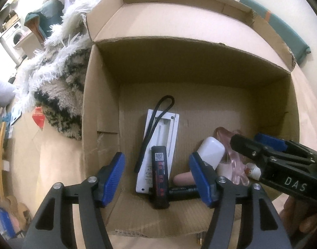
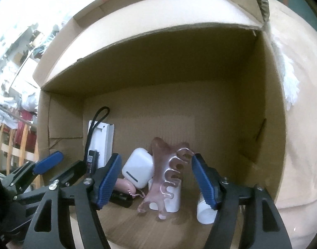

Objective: Organize rigid objects
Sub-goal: 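Open both tools to release the battery pack and comb in the box, then withdraw both tools from the box toward the remaining items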

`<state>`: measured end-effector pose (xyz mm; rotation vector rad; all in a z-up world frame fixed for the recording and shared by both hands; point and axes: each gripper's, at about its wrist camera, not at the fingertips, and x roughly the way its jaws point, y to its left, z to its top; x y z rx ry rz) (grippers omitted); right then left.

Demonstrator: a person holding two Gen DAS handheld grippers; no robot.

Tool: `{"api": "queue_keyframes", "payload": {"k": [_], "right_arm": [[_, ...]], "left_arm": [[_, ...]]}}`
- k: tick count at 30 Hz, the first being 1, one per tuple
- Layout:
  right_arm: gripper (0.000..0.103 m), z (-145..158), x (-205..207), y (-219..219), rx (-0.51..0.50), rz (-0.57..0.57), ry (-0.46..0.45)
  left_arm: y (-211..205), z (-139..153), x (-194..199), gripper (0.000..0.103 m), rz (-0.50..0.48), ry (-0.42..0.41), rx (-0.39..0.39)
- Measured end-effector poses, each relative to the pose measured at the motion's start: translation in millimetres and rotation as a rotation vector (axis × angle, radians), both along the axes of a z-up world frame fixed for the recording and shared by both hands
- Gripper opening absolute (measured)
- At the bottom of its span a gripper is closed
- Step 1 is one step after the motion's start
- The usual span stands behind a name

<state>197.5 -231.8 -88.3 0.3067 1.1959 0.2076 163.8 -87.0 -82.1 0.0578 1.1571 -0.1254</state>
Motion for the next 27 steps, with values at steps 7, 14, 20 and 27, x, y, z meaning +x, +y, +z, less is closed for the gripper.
{"api": "queue_keyframes", "payload": {"k": [7,14,20,27], "right_arm": [[0.074,13,-9,-3,-0.015,-0.001,-0.030],[0.074,28,-23,-5,-0.037,-0.006,-0.067],[0.074,46,-49,-20,-0.004,-0.038,-0.086],[0.074,50,-92,-25,0.048,-0.042,-0.066]], "left_arm": [[-3,14,-8,0.061,-0.020,-0.042,-0.004],[15,41,-19,0.061,0.005,-0.073,-0.017],[27,64,-34,0.061,0.045,-0.071,-0.035],[47,72,-64,0.061,0.071,-0.064,-0.037]]}}
